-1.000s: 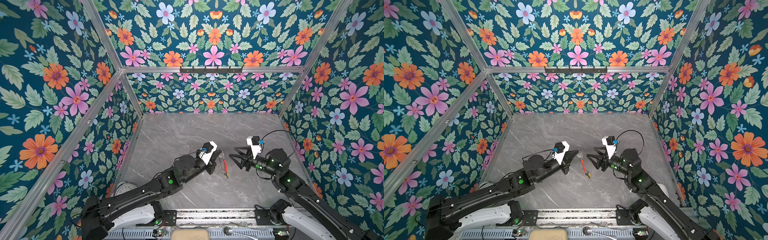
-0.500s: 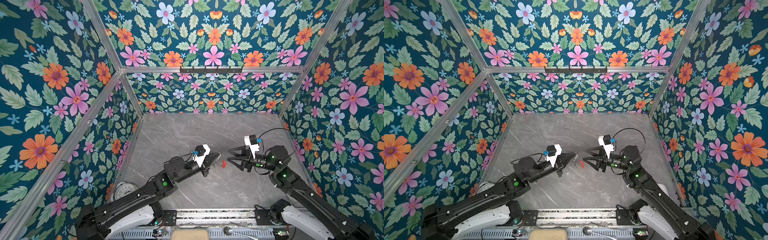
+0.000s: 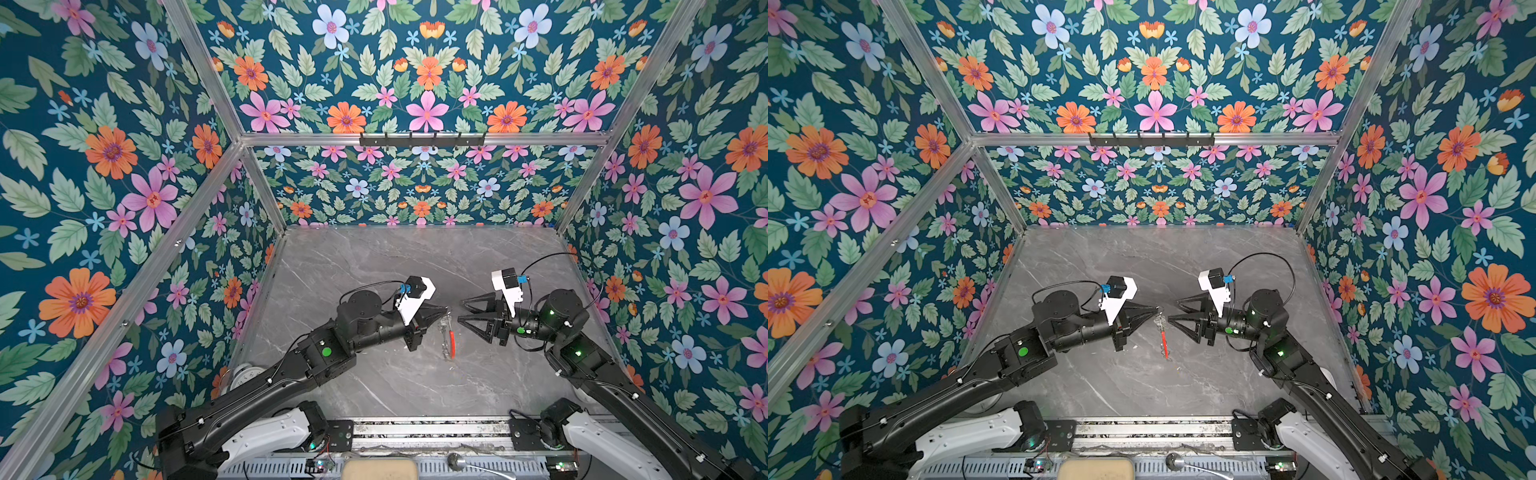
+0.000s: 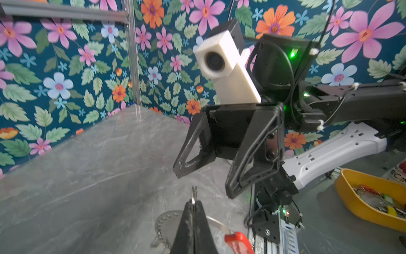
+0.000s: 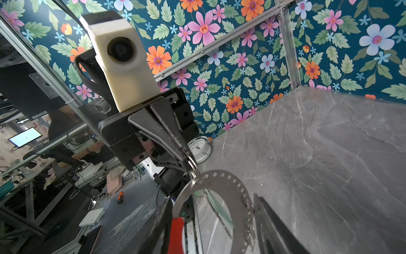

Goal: Remove the keys from the keyring

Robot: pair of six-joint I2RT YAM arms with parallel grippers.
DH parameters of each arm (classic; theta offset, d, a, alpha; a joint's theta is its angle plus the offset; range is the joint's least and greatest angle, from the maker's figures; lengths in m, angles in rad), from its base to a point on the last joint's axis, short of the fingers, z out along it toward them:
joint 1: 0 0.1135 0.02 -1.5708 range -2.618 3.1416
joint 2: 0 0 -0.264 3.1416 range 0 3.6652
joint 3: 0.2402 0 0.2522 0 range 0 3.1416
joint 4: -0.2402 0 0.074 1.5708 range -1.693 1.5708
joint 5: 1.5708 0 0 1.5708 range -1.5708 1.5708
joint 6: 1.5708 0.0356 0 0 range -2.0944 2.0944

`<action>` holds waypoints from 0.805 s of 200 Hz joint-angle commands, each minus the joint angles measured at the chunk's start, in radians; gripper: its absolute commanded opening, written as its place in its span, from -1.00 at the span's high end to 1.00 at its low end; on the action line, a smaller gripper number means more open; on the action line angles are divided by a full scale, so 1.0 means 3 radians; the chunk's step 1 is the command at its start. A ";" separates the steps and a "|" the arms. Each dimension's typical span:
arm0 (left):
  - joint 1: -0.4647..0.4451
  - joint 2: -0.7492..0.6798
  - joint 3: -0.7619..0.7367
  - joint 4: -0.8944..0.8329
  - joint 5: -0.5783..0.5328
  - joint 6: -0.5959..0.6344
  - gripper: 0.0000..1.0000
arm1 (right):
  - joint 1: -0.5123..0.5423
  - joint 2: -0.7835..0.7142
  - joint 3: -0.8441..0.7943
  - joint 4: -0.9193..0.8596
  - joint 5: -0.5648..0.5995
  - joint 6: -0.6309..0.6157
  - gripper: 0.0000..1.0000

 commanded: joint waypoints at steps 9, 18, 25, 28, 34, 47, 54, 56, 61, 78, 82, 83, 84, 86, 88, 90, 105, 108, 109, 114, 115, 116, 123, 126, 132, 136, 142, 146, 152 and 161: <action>0.0006 0.0162 0.0360 -0.0768 0.0088 -0.0101 1.00 | -0.0001 -0.0031 0.0071 -0.0258 0.0068 -0.0013 -0.09; 0.0001 0.0193 0.0438 -0.0864 0.0120 -0.0128 1.00 | 0.0000 -0.0026 0.0078 -0.0293 0.0097 -0.0041 -0.06; 0.0002 0.0209 0.0497 -0.0925 0.0137 -0.0151 1.00 | 0.0000 -0.0005 0.0089 -0.0320 0.0105 -0.0061 -0.05; 0.0002 0.0216 0.0524 -0.0950 0.0146 -0.0158 1.00 | -0.0001 0.0003 0.0094 -0.0321 0.0097 -0.0066 -0.04; 0.0005 0.0236 0.0580 -0.1009 0.0149 -0.0165 1.00 | 0.0000 0.0027 0.0098 -0.0317 0.0067 -0.0069 -0.03; 0.0004 0.0294 0.0714 -0.1180 0.0135 -0.0162 1.00 | -0.0001 0.0075 0.0105 -0.0237 -0.0062 -0.0054 -0.03; 0.0003 0.0331 0.0789 -0.1273 0.0130 -0.0147 1.00 | 0.0000 0.0099 0.0107 -0.0193 -0.0114 -0.0041 -0.03; -0.0001 0.0342 0.0806 -0.1299 0.0129 -0.0144 1.00 | 0.0000 0.0104 0.0109 -0.0186 -0.0126 -0.0036 -0.03; -0.0002 0.0366 0.0852 -0.1356 0.0129 -0.0137 1.00 | 0.0000 0.0120 0.0113 -0.0169 -0.0149 -0.0034 -0.03; -0.0001 0.0414 0.0950 -0.1470 0.0173 -0.0115 1.00 | 0.0000 0.0181 0.0143 -0.0127 -0.0248 -0.0037 -0.01; -0.0002 0.0419 0.0970 -0.1490 0.0179 -0.0114 1.00 | 0.0000 0.0197 0.0150 -0.0110 -0.0283 -0.0037 0.00; -0.0003 0.0417 0.0975 -0.1492 0.0177 -0.0115 1.00 | 0.0000 0.0201 0.0150 -0.0105 -0.0294 -0.0037 0.00; -0.0001 0.0419 0.0978 -0.1496 0.0176 -0.0112 1.00 | 0.0000 0.0203 0.0153 -0.0100 -0.0304 -0.0037 0.01; 0.0002 0.0421 0.0984 -0.1505 0.0175 -0.0114 1.00 | 0.0000 0.0209 0.0153 -0.0093 -0.0314 -0.0035 0.01; -0.0003 0.0421 0.0995 -0.1511 0.0175 -0.0112 1.00 | 0.0000 0.0216 0.0154 -0.0081 -0.0337 -0.0031 0.02; -0.0001 0.0421 0.1003 -0.1521 0.0175 -0.0110 1.00 | 0.0000 0.0226 0.0159 -0.0073 -0.0357 -0.0032 0.03; 0.0004 0.0434 0.1056 -0.1579 0.0170 -0.0079 1.00 | 0.0002 0.0262 0.0171 0.0020 -0.0491 0.0000 0.08; -0.0001 0.0432 0.1071 -0.1588 0.0166 -0.0079 1.00 | 0.0002 0.0266 0.0171 0.0035 -0.0515 0.0007 0.09; 0.0003 0.0431 0.1074 -0.1592 0.0160 -0.0079 1.00 | 0.0004 0.0269 0.0171 0.0044 -0.0522 0.0010 0.09; 0.0004 0.0433 0.1088 -0.1606 0.0155 -0.0069 1.00 | 0.0002 0.0282 0.0171 0.0075 -0.0560 0.0022 0.11; 0.0005 0.0435 0.1090 -0.1609 0.0155 -0.0067 1.00 | 0.0001 0.0284 0.0171 0.0079 -0.0565 0.0026 0.11; 0.0008 0.0436 0.1092 -0.1611 0.0154 -0.0065 1.00 | 0.0001 0.0288 0.0169 0.0084 -0.0570 0.0030 0.12; 0.0004 0.0441 0.1107 -0.1622 0.0154 -0.0055 1.00 | 0.0002 0.0302 0.0175 0.0109 -0.0604 0.0041 0.14; -0.0001 0.0441 0.1108 -0.1626 0.0154 -0.0054 1.00 | 0.0005 0.0313 0.0172 0.0117 -0.0614 0.0050 0.15; 0.0004 0.0442 0.1112 -0.1627 0.0157 -0.0044 1.00 | 0.0003 0.0331 0.0176 0.0144 -0.0632 0.0066 0.16; 0.0004 0.0446 0.1111 -0.1628 0.0166 -0.0042 1.00 | 0.0004 0.0342 0.0176 0.0163 -0.0643 0.0081 0.17; -0.0003 0.0447 0.1113 -0.1623 0.0184 -0.0041 1.00 | 0.0005 0.0365 0.0185 0.0179 -0.0658 0.0089 0.18; 0.0004 0.0447 0.1113 -0.1620 0.0189 -0.0036 1.00 | 0.0010 0.0377 0.0186 0.0193 -0.0666 0.0096 0.19; -0.0003 0.0447 0.1113 -0.1617 0.0195 -0.0033 1.00 | 0.0013 0.0403 0.0191 0.0210 -0.0682 0.0107 0.20; 0.0001 0.0453 0.1114 -0.1617 0.0195 -0.0028 1.00 | 0.0029 0.0435 0.0214 0.0230 -0.0692 0.0117 0.21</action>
